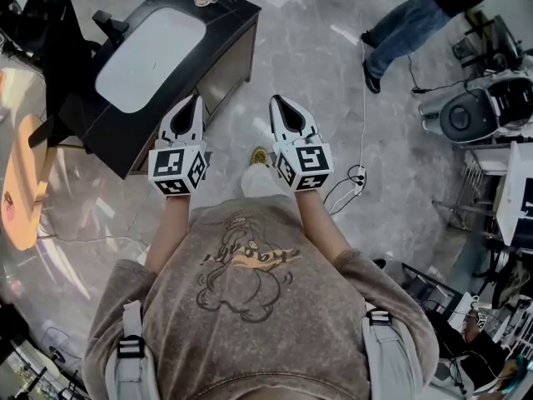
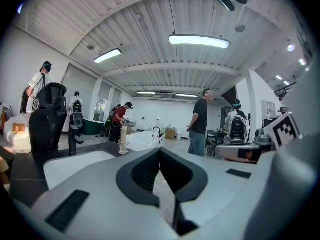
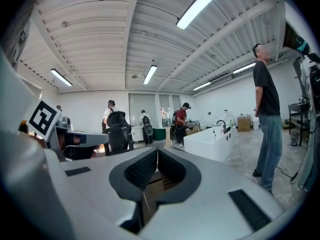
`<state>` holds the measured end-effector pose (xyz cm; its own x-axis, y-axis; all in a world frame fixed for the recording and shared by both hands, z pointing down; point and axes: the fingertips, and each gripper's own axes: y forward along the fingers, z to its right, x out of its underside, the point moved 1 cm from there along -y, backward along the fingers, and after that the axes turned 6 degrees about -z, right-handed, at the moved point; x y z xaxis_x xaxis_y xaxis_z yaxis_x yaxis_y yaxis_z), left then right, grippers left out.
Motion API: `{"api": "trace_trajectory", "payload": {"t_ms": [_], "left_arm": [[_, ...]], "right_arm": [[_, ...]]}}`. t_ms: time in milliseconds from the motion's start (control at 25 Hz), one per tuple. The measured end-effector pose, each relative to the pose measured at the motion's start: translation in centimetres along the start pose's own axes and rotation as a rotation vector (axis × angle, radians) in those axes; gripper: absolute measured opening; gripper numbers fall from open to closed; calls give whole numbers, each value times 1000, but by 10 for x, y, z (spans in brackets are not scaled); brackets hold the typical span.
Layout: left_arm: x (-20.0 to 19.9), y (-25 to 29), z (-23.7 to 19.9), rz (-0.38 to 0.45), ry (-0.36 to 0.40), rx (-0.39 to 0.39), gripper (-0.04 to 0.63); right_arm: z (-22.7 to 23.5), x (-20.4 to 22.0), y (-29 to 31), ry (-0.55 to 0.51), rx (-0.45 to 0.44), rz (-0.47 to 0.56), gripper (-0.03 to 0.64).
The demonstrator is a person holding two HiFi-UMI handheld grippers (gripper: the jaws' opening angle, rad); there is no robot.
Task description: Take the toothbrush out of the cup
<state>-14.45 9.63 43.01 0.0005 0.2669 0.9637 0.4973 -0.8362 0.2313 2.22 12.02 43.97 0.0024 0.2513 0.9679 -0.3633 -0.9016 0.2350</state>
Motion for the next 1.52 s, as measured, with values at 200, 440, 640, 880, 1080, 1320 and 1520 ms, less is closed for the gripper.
{"api": "trace_trajectory", "payload": {"t_ms": [200, 440, 640, 880, 1080, 1320, 1520], "left_arm": [[-23, 40, -11, 8, 1, -14, 15], [-44, 92, -17, 13, -10, -37, 15], [-60, 136, -22, 31, -11, -63, 15], [-73, 176, -29, 49, -11, -96, 15], [-80, 186, -34, 42, -10, -119, 15], [-85, 202, -56, 36, -8, -135, 15], [-89, 231, -82, 31, -24, -124, 15]], "right_arm": [[24, -24, 38, -16, -29, 2, 18], [60, -45, 76, -28, -61, 0, 18], [88, -57, 110, -40, -100, -3, 18], [115, -67, 143, -52, -152, 4, 18], [126, -71, 156, -45, -172, -2, 18], [132, -71, 183, -36, -176, -14, 18], [138, -80, 218, -36, -171, -12, 18]]}}
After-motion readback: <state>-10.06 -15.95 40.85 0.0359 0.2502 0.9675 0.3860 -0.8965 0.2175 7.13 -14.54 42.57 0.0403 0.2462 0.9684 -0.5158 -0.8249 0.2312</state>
